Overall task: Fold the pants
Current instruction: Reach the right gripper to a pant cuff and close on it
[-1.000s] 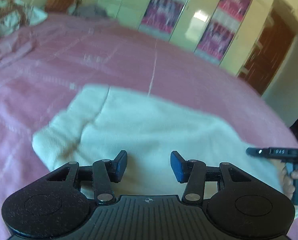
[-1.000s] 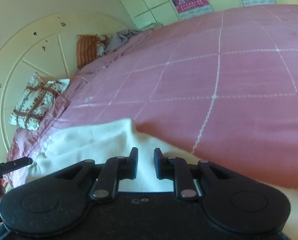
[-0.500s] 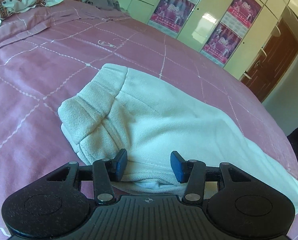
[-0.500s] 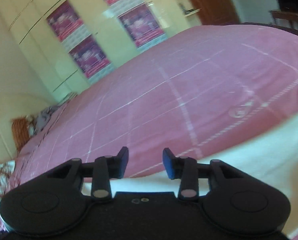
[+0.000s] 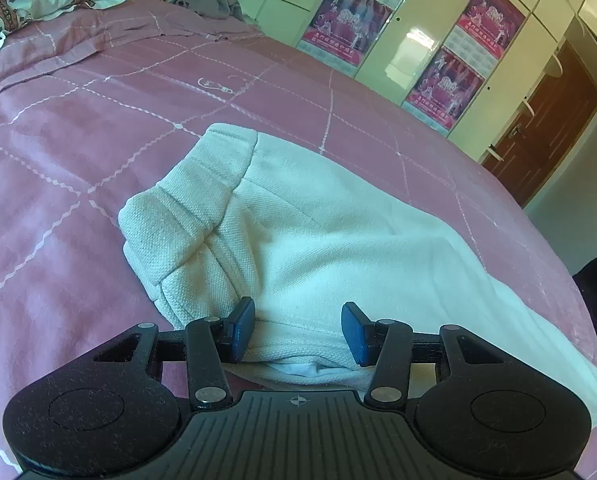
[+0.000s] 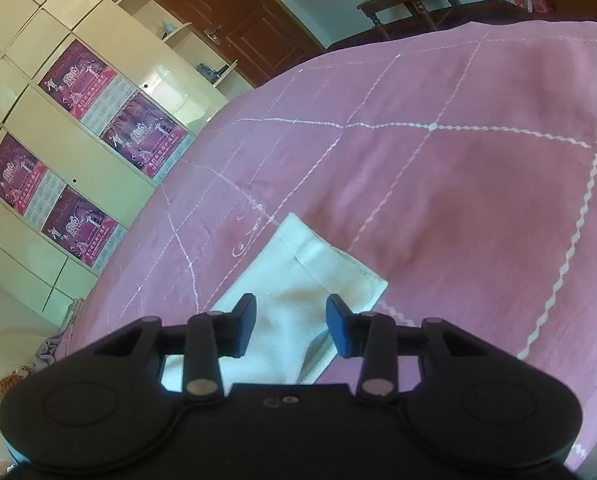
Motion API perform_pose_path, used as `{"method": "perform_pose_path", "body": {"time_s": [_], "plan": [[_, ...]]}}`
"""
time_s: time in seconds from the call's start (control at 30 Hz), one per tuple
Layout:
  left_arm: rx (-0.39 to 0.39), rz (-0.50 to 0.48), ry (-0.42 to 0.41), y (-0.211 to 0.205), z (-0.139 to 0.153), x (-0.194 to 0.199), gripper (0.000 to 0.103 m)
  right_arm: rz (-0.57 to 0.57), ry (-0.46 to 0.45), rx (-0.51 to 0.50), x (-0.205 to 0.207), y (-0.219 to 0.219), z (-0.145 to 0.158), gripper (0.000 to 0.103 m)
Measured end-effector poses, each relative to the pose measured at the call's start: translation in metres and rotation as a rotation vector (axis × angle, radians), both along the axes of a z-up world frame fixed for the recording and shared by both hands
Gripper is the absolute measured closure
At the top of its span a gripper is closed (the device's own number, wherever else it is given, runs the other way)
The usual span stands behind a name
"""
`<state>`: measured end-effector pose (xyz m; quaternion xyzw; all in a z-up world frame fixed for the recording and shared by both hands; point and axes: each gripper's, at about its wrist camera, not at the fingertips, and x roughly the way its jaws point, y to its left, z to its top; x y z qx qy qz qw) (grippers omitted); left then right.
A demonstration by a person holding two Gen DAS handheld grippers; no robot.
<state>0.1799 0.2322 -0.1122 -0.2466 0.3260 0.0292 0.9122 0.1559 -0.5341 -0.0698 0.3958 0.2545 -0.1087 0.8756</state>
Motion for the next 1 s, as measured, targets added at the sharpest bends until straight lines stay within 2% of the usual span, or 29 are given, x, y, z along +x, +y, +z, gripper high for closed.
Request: {"method": "perform_pose_path", "body": {"time_s": [0.1, 0.13, 0.2, 0.3, 0.43, 0.53, 0.57, 0.63, 0.67, 0.73, 0.8, 0.9, 0.93, 0.97, 1.0], "plan": [[-0.001, 0.001, -0.004, 0.000, -0.001, -0.001, 0.055, -0.024, 0.000, 0.029, 0.002, -0.003, -0.002, 0.065], [-0.001, 0.001, -0.004, 0.000, -0.001, -0.001, 0.055, -0.021, 0.008, 0.036, 0.006, -0.004, -0.003, 0.068], [-0.006, 0.003, -0.004, 0.000, -0.002, 0.000, 0.055, -0.025, 0.054, 0.016, 0.010, -0.004, -0.001, 0.069], [-0.007, -0.001, -0.007, 0.000, -0.003, 0.000, 0.055, -0.016, 0.054, 0.009, 0.000, -0.004, 0.005, 0.063], [-0.006, -0.002, -0.010, 0.000, -0.003, -0.001, 0.055, -0.021, 0.047, 0.056, -0.002, -0.010, 0.002, 0.063], [-0.014, -0.001, -0.012, 0.000, -0.004, -0.001, 0.055, 0.031, 0.065, 0.111, 0.013, -0.012, -0.009, 0.065], [-0.019, 0.000, -0.015, 0.001, -0.004, -0.002, 0.055, 0.052, 0.082, 0.119, 0.020, -0.010, -0.014, 0.072], [-0.032, 0.001, -0.019, 0.003, -0.005, -0.002, 0.055, 0.120, 0.097, 0.056, 0.038, 0.001, -0.014, 0.093], [-0.039, 0.002, -0.020, 0.004, -0.005, -0.002, 0.055, 0.171, 0.100, -0.032, 0.047, 0.013, -0.005, 0.097], [-0.060, 0.005, -0.024, 0.006, -0.006, -0.003, 0.055, 0.236, 0.043, -0.144, 0.058, 0.032, 0.019, 0.098], [-0.081, 0.009, -0.027, 0.009, -0.008, -0.003, 0.055, 0.280, -0.091, -0.219, 0.058, 0.045, 0.051, 0.098], [-0.087, 0.010, -0.031, 0.010, -0.009, -0.003, 0.055, 0.288, -0.266, -0.262, 0.045, 0.048, 0.086, 0.099], [-0.086, 0.010, -0.031, 0.009, -0.009, -0.003, 0.055, 0.274, -0.283, -0.264, 0.038, 0.044, 0.089, 0.099], [-0.085, 0.010, -0.032, 0.009, -0.009, -0.003, 0.055, 0.262, -0.261, -0.262, 0.036, 0.040, 0.084, 0.099], [-0.085, 0.008, -0.033, 0.010, -0.010, -0.003, 0.055, 0.248, -0.200, -0.251, 0.037, 0.032, 0.072, 0.099]]}}
